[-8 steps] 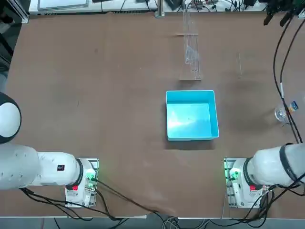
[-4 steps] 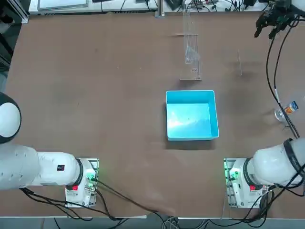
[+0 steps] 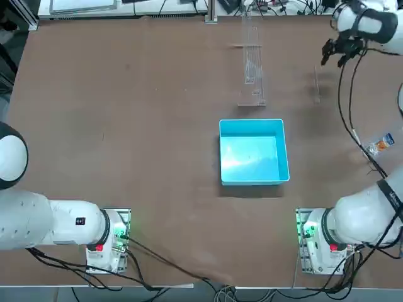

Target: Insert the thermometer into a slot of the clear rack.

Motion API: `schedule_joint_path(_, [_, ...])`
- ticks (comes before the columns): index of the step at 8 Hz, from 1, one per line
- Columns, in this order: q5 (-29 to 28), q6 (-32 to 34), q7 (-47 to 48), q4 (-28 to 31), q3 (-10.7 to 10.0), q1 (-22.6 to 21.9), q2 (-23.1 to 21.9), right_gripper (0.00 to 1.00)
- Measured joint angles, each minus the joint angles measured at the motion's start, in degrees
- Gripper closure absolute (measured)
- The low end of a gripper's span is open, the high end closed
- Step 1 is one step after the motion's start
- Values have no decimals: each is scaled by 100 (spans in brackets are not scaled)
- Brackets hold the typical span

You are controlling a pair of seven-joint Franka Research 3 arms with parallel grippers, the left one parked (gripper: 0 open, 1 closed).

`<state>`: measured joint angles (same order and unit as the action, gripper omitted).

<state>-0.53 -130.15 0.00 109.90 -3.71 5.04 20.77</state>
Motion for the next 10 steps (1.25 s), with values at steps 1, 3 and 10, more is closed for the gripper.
schedule_joint_path(1, [-26, -259, 185, 4, 8, -30, 220, 1])
schedule_joint_path(3, [-35, -577, 537, 4, 20, -75, 559, 2])
schedule_joint_path(10, [-50, -812, 565, -9, 7, -53, 1002, 11])
